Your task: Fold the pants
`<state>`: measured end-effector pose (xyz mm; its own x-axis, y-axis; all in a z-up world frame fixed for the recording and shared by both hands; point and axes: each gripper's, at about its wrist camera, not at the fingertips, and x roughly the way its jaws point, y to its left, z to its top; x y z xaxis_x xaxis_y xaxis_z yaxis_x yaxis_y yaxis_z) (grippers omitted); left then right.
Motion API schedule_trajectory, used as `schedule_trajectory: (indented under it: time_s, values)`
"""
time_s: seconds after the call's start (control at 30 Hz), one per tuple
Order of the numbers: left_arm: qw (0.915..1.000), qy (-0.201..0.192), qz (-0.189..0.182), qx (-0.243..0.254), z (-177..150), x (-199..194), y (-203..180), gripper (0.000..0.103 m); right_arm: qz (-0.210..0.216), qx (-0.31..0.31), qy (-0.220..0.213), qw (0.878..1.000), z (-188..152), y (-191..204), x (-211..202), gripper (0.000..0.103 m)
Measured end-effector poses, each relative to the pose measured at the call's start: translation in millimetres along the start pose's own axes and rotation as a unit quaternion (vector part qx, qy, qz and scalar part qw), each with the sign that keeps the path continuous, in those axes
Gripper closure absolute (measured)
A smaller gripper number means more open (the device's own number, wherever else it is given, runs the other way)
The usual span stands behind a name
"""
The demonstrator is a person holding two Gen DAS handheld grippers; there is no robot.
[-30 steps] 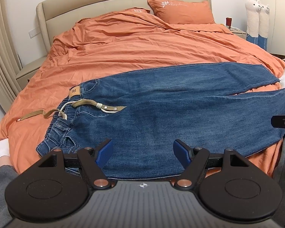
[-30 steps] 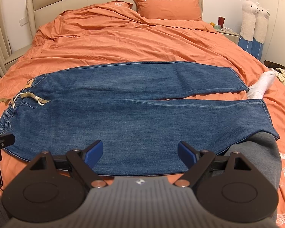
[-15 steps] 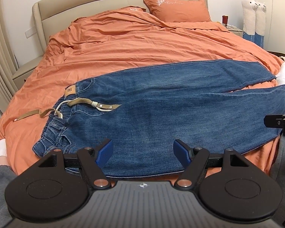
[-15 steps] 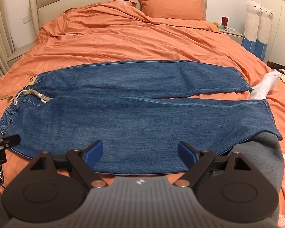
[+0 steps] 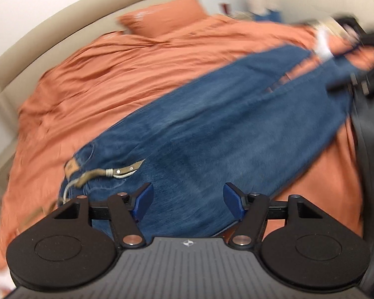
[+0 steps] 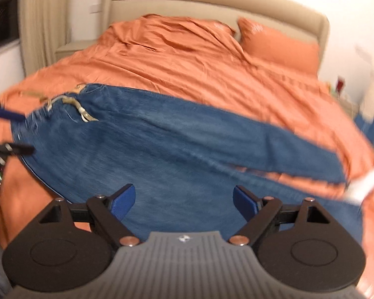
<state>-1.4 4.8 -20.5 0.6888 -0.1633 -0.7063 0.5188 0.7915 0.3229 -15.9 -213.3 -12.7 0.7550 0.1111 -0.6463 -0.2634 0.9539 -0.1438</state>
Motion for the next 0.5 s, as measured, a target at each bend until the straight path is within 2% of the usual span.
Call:
schedule_trajectory:
  time_s: [0.1, 0.17, 0.23, 0.37, 0.5]
  values:
    - [0.9963, 0.019, 0.013, 0.083, -11.1, 8.4, 8.3, 0.029, -0.01, -0.045, -0.006, 0.999, 2.2, -11.8, 1.7, 0.022]
    - [0.9894, 0.041, 0.019, 0.138, -21.2, 18.5, 15.2, 0.029, -0.019, -0.073, 0.004, 0.997, 5.4, -20.8, 5.2, 0.023]
    - [0.9806, 0.07, 0.006, 0.183, -34.7, 30.9, 26.6, 0.029, -0.024, -0.094, 0.017, 0.995, 9.4, -31.5, 9.5, 0.027]
    - [0.9649, 0.123, -0.019, 0.231, -59.1, 54.7, 41.8, 0.029, -0.034, -0.094, 0.053, 0.994, 12.0, -60.3, 16.4, 0.039]
    - [0.9527, 0.155, -0.034, 0.259, -83.6, 76.7, 41.3, 0.029, -0.028, -0.075, 0.083, 0.993, 8.6, -88.3, 19.9, 0.04]
